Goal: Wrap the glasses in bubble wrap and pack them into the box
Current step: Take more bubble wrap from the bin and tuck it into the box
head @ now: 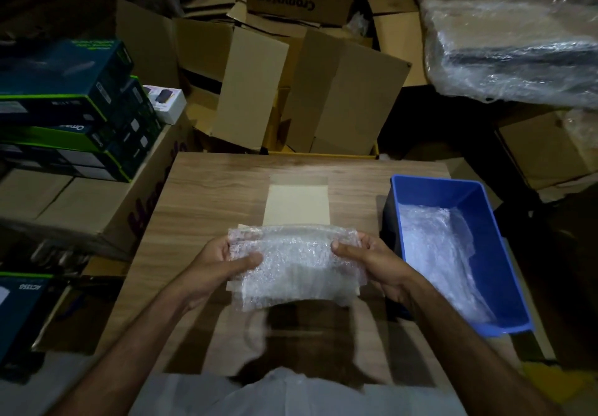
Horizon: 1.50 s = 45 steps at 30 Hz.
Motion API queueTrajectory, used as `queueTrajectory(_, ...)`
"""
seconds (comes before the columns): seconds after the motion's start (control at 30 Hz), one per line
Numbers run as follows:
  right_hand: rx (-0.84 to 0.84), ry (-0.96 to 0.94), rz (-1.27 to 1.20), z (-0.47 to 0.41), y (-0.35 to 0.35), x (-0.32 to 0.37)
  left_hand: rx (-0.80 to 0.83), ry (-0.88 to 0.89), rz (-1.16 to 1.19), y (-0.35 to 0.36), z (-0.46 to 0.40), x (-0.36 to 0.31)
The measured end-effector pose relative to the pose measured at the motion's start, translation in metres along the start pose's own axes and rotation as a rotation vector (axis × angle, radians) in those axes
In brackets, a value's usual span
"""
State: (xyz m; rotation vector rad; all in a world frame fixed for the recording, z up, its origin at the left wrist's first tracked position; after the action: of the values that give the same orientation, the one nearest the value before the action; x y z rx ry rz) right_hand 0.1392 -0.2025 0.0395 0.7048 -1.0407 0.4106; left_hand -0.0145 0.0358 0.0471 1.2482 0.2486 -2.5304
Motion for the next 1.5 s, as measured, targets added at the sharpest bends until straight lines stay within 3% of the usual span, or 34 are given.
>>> queueTrajectory(0.47, 0.022, 0.054, -0.028, 0.011, -0.011, -0.021, 0.108, -0.065, 0.065, -0.004, -0.004, 0.024)
queueTrajectory(0.7, -0.021, 0.079, 0.042, 0.007, -0.015, -0.026, 0.106, -0.067, -0.066, -0.002, -0.005, 0.021)
queueTrajectory(0.83, 0.022, 0.113, -0.081, 0.007, -0.017, -0.026, 0.280, -0.145, 0.026, -0.006, -0.001, 0.024)
queueTrajectory(0.9, 0.043, 0.069, 0.040, 0.006, -0.014, -0.023, 0.333, -0.176, 0.041, -0.004, 0.000, 0.027)
queueTrajectory(1.07, -0.102, -0.120, 0.321, -0.003, -0.015, -0.018, 0.008, -0.053, -0.119, -0.003, -0.015, 0.022)
queueTrajectory(1.23, 0.011, -0.208, 0.449, -0.011, -0.009, -0.021, 0.010, 0.072, -0.392, -0.001, -0.025, 0.019)
queueTrajectory(1.37, 0.126, -0.141, 0.460, -0.009, 0.002, -0.035, 0.085, 0.086, -0.473, 0.001, -0.030, 0.026)
queueTrajectory(1.5, 0.083, -0.124, 0.563, -0.020, -0.004, -0.047, 0.064, 0.000, -0.424, -0.005, -0.040, 0.033)
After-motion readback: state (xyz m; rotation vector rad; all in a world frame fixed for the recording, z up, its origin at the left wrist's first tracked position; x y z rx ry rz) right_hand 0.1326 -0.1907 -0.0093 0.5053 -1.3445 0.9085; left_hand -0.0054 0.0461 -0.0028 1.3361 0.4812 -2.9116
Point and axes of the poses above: each hand's wrist, its own z-axis away from the middle knuckle, its own y-axis out of the palm, x = y × z, the point moved 5 cm from there along -z, towards the middle knuckle, and after that the axes turned 12 degrees about -y, right-handed, at the moved point
